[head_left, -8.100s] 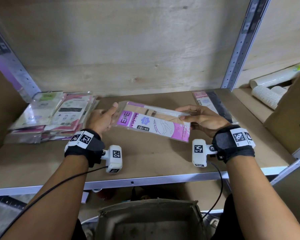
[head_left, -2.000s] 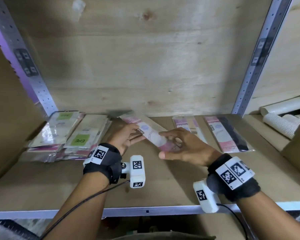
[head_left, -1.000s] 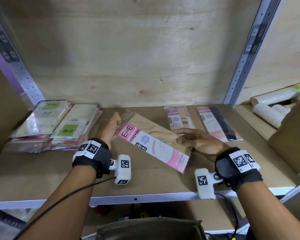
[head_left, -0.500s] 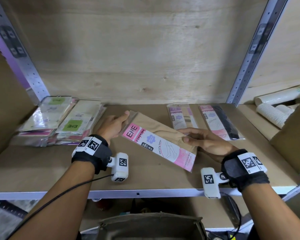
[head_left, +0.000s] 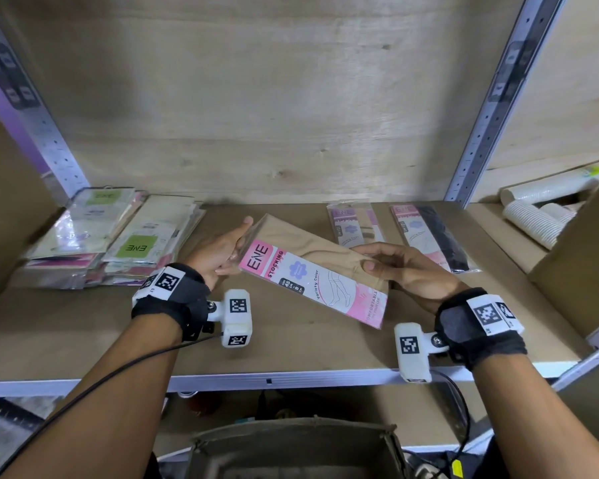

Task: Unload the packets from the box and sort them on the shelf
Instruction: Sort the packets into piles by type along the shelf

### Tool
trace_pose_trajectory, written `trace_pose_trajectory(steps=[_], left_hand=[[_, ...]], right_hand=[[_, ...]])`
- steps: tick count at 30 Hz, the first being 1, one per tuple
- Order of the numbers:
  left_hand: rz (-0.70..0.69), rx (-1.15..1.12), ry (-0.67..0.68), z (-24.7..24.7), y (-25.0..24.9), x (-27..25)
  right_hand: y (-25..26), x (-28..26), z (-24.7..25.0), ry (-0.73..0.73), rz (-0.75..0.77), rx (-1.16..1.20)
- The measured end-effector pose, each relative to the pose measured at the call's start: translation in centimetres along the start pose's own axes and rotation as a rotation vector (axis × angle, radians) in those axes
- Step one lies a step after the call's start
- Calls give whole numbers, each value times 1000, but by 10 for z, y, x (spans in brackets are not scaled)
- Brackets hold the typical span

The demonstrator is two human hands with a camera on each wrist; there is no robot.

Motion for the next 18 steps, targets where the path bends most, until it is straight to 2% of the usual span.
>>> trace_pose_trajectory(steps=[4,7,10,12,16,18], left_hand=[[-5,-186,7,1,2,1],[56,-295,-119,17,14,3],[135,-420,-186,27,26,5],[193,-469,-151,21,30,4],[196,-242,44,-11,22,-3],[178,-202,103,-26,17,-7]], right_hand=[[-3,4,-6,-41,-29,10],[-2,9,-10,-102,-67,30],[0,13,-12,-201,-92,172],[-2,17,-15,-265,-104,281],[-3,26,-32,-330,-112,354],[-4,30,-41,-347,-132,363]])
Point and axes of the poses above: each hand's wrist, its own x-axis towards the middle knuckle, its own z-axis out of the back of the hand, y = z × x, the point moved 8 cm from there along x, towards the middle knuckle, and after that the axes turned 6 degrees about x, right-handed, at the moved point
